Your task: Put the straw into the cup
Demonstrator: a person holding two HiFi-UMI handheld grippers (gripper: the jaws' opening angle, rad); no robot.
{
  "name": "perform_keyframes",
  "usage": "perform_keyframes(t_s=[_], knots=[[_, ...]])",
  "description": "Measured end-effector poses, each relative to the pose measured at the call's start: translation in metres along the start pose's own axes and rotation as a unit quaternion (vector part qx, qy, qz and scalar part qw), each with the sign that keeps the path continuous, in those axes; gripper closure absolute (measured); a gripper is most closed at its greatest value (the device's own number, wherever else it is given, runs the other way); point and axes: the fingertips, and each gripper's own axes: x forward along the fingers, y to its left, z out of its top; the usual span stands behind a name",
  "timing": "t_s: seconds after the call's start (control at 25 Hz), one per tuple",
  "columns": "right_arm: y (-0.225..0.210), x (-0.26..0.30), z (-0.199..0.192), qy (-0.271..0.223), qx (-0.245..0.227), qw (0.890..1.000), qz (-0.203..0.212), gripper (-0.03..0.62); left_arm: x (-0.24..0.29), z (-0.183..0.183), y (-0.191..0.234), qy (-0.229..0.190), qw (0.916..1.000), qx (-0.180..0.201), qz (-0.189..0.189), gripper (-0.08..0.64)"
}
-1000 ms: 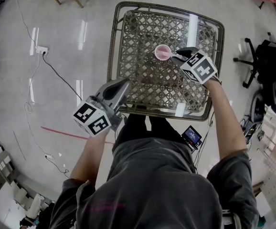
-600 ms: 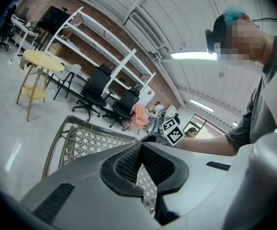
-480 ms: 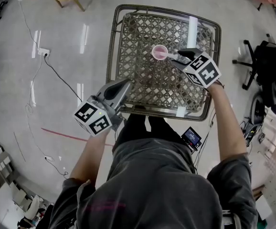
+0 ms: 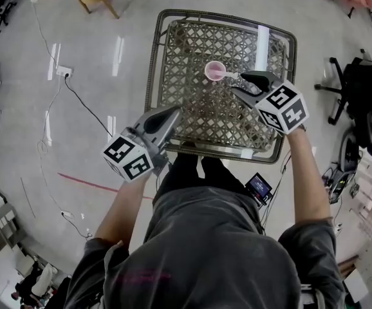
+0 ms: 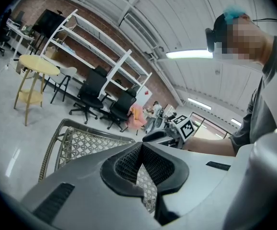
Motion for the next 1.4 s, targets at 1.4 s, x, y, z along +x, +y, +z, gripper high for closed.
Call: perform_keyframes(t_s=[1.4], knots=[[0.077, -0.126, 0.037, -0.234, 0.124, 0.964, 0.013, 0.578, -0.012, 0.023, -0.059, -0.016, 0.998, 0.06, -0.012, 0.549]])
